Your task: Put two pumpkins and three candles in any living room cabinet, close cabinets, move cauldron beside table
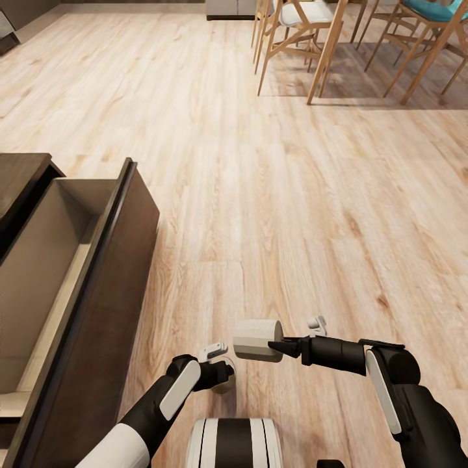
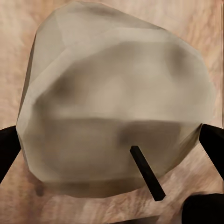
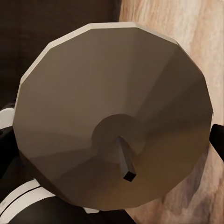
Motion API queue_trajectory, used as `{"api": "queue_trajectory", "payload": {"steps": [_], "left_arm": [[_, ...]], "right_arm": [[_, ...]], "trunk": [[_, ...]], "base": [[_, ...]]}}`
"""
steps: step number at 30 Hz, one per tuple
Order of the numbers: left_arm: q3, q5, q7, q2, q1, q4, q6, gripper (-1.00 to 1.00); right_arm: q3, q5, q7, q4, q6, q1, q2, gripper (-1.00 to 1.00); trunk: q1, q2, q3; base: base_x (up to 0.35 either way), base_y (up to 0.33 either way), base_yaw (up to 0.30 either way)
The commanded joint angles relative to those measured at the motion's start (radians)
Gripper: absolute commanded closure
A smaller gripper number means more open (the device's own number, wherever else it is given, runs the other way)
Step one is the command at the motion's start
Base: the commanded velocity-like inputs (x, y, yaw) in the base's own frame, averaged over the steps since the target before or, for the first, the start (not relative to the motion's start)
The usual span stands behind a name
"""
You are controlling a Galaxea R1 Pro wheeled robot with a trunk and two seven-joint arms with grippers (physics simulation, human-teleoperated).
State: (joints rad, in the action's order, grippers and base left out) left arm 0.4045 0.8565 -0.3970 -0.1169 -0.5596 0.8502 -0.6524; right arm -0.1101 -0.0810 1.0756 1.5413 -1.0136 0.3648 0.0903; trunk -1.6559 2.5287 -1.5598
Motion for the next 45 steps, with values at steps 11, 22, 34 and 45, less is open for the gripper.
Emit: {"api": "queue_trajectory", "payload": {"steps": [11, 22, 34, 45], "left_arm": [[0.002, 0.01, -0.008, 0.002, 0.0, 0.001, -0.001, 1.0], [-0.007, 0.01, -0.008, 0.009, 0.0, 0.002, -0.002, 1.0], [-0.027, 0.021, -0.017, 0.03, 0.0, 0.095, -0.017, 1.0], [-0.114, 0.021, -0.017, 0.032, 0.0, 0.115, -0.062, 1.0]], "right_arm": [[0.0, -0.006, -0.002, -0.003, -0.009, 0.0, 0.0, 1.0], [-0.001, -0.004, -0.002, -0.011, -0.011, 0.0, 0.0, 1.0], [-0.005, -0.009, -0.012, -0.032, -0.002, 0.0, -0.001, 1.0], [-0.083, -0.007, -0.011, -0.035, -0.002, 0.0, -0.001, 1.0]], "trunk": [[0.005, -0.002, 0.042], [0.01, -0.005, 0.085], [0.015, -0.008, 0.131], [0.02, -0.01, 0.174]], "base": [[0.0, 0.0, 0.0], [0.0, 0.0, 0.0], [0.0, 0.0, 0.0], [0.0, 0.0, 0.0]]}}
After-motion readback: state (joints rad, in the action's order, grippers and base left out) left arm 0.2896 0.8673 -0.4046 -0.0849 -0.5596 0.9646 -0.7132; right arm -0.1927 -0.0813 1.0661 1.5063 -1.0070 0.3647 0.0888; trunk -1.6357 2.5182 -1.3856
